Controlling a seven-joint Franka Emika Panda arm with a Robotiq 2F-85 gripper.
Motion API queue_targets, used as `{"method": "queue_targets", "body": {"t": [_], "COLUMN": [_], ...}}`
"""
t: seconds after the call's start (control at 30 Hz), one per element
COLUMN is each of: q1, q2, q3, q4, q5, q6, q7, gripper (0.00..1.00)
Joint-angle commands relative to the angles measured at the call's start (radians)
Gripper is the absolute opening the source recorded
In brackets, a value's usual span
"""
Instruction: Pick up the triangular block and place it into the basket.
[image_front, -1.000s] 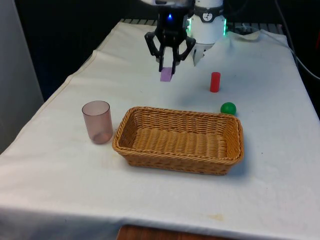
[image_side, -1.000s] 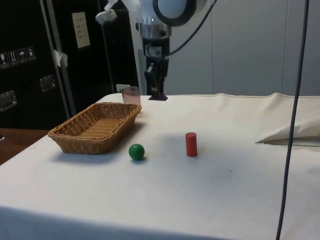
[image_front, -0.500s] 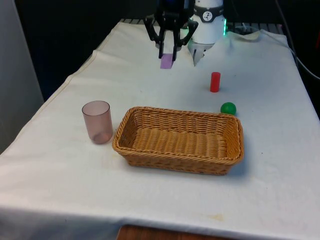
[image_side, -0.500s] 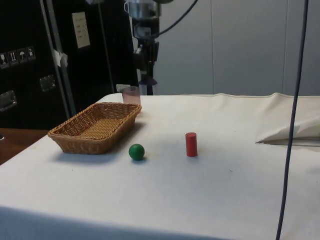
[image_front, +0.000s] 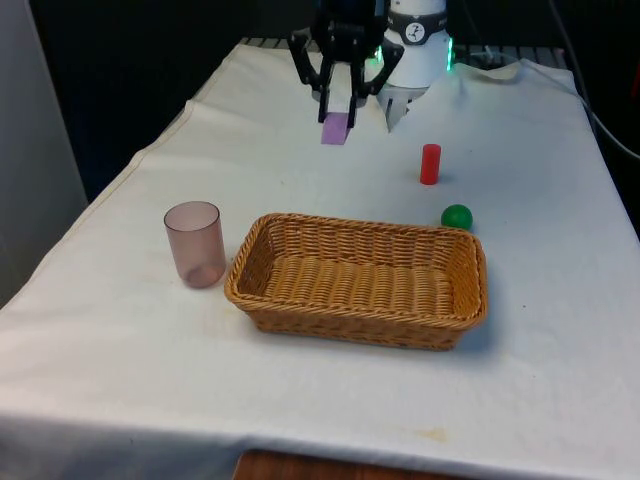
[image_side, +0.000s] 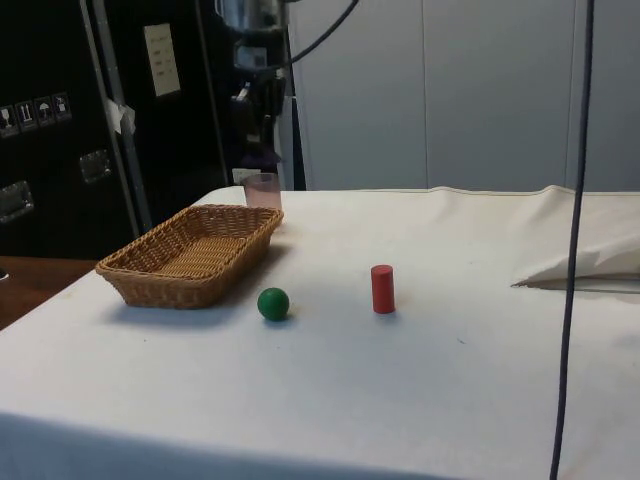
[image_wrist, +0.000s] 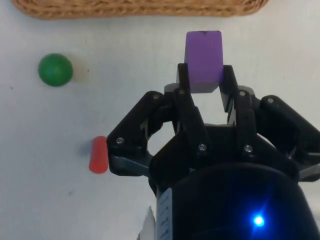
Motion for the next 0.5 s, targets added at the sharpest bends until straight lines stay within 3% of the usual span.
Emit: {"method": "queue_targets", "body": {"t": [0.0,0.47], "q1": [0.000,-0.001], "q2": [0.009,0.153], "q3": [0.004,0.019], "q4": [0.014,0.184], "q5": [0.011,0.039], "q6": [-0.013,-0.018], "q7": [-0.001,0.006], "gripper": [0.34,0.34]}}
